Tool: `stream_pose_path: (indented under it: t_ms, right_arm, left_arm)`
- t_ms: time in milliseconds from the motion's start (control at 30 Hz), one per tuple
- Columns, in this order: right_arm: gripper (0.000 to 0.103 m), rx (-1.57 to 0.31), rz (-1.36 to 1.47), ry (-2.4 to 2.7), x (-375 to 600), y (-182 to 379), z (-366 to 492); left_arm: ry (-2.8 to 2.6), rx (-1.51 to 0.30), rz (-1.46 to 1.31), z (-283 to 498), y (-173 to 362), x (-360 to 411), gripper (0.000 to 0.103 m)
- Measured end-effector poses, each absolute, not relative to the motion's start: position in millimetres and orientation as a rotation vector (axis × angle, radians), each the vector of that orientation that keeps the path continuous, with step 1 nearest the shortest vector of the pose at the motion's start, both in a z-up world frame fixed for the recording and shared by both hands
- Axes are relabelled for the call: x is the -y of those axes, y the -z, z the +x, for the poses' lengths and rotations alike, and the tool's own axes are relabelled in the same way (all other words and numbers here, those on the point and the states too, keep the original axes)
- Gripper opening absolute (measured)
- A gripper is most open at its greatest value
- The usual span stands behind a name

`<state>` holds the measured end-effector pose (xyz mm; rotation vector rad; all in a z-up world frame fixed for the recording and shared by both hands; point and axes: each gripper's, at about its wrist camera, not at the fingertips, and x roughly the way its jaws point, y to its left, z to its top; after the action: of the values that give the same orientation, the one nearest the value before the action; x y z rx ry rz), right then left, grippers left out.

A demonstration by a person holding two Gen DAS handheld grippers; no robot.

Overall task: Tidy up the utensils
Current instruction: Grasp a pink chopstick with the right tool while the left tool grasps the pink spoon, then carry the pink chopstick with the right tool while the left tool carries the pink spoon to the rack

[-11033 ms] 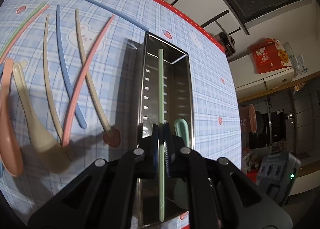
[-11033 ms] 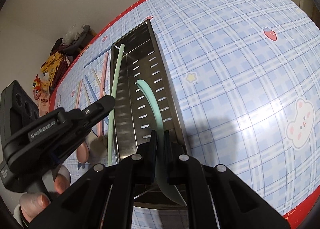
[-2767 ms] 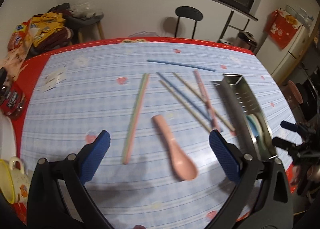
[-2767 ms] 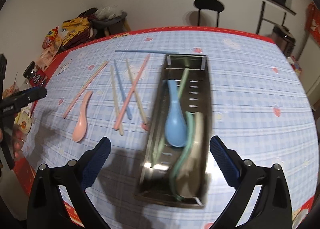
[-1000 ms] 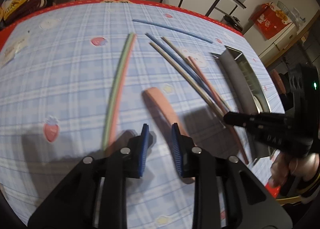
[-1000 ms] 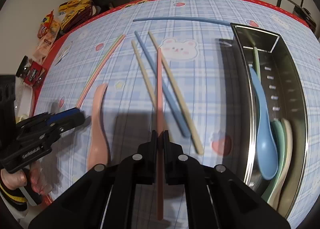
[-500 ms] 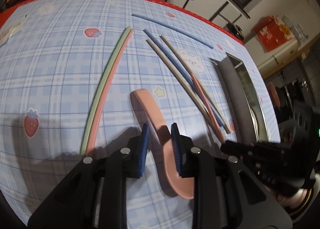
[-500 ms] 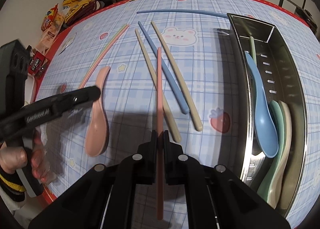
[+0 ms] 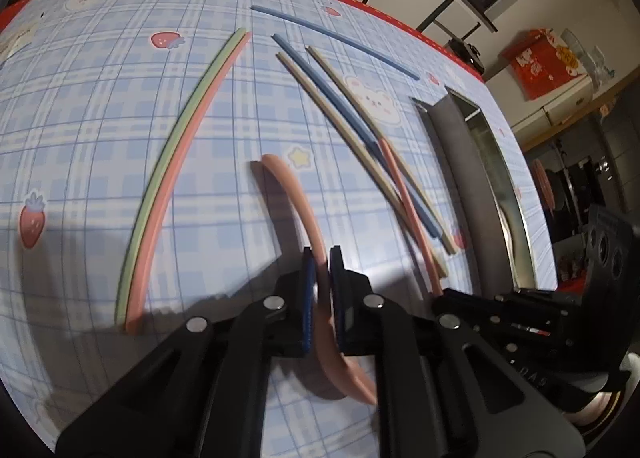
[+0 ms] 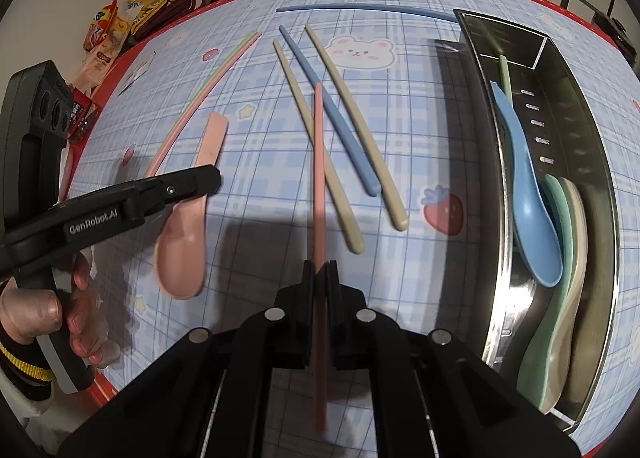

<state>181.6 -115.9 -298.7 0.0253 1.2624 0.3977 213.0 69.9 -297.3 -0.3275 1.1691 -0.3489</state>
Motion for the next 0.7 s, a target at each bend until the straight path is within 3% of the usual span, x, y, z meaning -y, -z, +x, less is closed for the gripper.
stream_pose_path:
  t_ms: [200, 700]
  right_arm:
    - [0.006, -1.26, 0.027, -0.404, 117.2, 298.3, 179.4]
    - [0.006, -1.243, 0.139, -0.44, 131.4, 300.6, 171.7]
  left_arm:
    - [0.323, -1.156, -0.255, 193.1, 295.0, -72.3, 0.011]
    - [0.229, -1.167, -0.418, 119.8, 293.7, -102.8, 0.01]
